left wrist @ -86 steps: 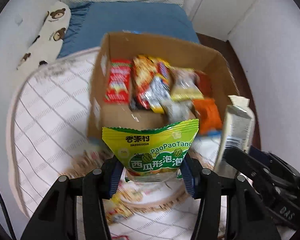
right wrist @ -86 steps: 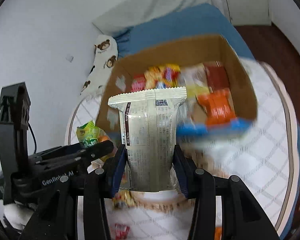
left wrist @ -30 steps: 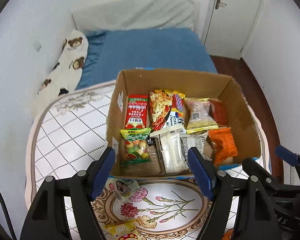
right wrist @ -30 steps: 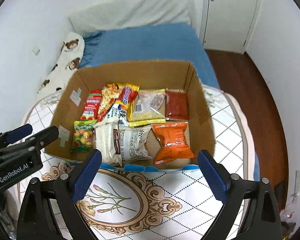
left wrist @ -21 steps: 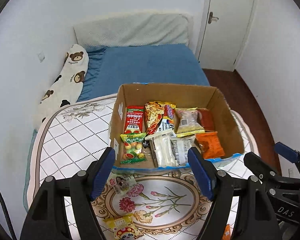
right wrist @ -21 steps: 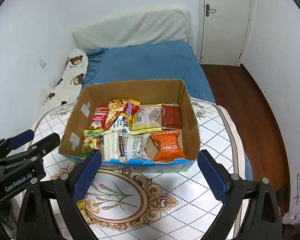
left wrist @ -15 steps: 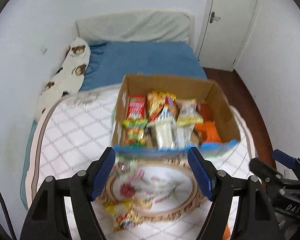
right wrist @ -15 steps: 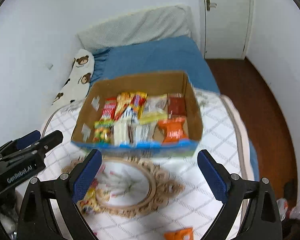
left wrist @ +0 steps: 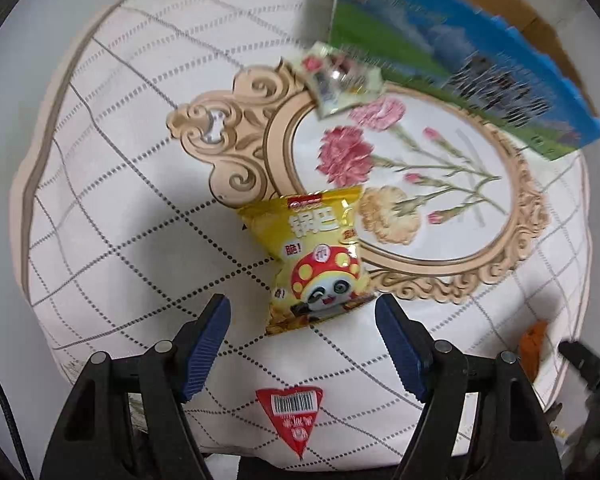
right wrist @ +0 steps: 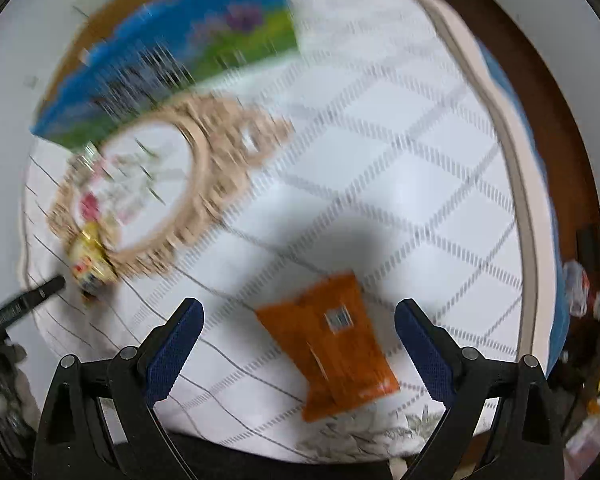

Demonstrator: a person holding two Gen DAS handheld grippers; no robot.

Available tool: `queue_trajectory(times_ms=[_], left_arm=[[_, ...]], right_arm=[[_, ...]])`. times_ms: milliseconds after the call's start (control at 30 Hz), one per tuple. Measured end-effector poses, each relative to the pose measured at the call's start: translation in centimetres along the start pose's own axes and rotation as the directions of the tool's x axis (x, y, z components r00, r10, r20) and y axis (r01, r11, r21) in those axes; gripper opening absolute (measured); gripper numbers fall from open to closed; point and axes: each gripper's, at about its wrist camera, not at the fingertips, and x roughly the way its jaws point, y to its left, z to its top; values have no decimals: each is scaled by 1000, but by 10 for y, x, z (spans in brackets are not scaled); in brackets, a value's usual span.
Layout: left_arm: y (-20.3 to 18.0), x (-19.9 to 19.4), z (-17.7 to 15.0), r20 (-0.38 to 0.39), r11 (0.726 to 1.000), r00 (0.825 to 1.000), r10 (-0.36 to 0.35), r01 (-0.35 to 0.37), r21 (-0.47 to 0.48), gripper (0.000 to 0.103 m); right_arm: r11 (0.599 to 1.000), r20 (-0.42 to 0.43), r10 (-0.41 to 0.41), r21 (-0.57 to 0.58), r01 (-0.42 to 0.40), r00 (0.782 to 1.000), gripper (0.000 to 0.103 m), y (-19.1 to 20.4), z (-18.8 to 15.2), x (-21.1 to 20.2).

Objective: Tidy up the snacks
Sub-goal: 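Grasp the yellow Guoba chips bag with left tool while right tool grasps orange packet, then lower both packets into the box and open both tools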

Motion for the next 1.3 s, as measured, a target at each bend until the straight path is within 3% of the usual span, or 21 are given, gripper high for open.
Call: queue_trajectory(times_ms=[233, 333, 467, 633, 667, 767, 933, 1133, 1233, 1300], left_arm=[[-11, 27, 10, -54, 1000, 999, 2, -1, 18, 74], [-11, 32, 14, -60, 1000, 998, 1, -1, 9, 74], [-3, 39, 28, -72, 1000, 997, -7, 6, -12, 74], [-12, 67, 49, -137, 999, 990, -39, 38, -12, 73], [-16, 72, 50, -137, 998, 989, -61, 59, -18, 69], [-30, 68, 46, -109, 996, 990, -86, 88, 11, 56], [-66, 63, 25, -100, 987, 989, -108, 119, 106, 54], [-85, 92, 17, -145, 982, 988, -57, 82, 170, 67], [-87, 92, 15, -136, 984, 988, -66, 87, 154, 66], [-84, 87, 14, -117, 987, 991, -67, 83, 137, 58]], right_arm=[[995, -119, -80, -63, 73, 990, 97, -2, -22, 51], [991, -107, -119, -78, 111, 987, 74, 2, -24, 61], [992, -55, -100, -76, 96, 993, 62, 18, -13, 58], [997, 16, -46, -66, 47, 999, 62, 46, 11, 48], [998, 15, -29, -58, 30, 999, 63, 50, 15, 49], [999, -32, 18, -39, -19, 999, 79, 56, 22, 54], [999, -46, 24, -36, -25, 999, 79, 52, 18, 49], [999, -83, 38, 1, -38, 996, 79, 28, 10, 67], [999, -68, 47, 22, -46, 997, 79, 22, 9, 68], [999, -42, 48, 28, -46, 998, 78, 24, 10, 67]])
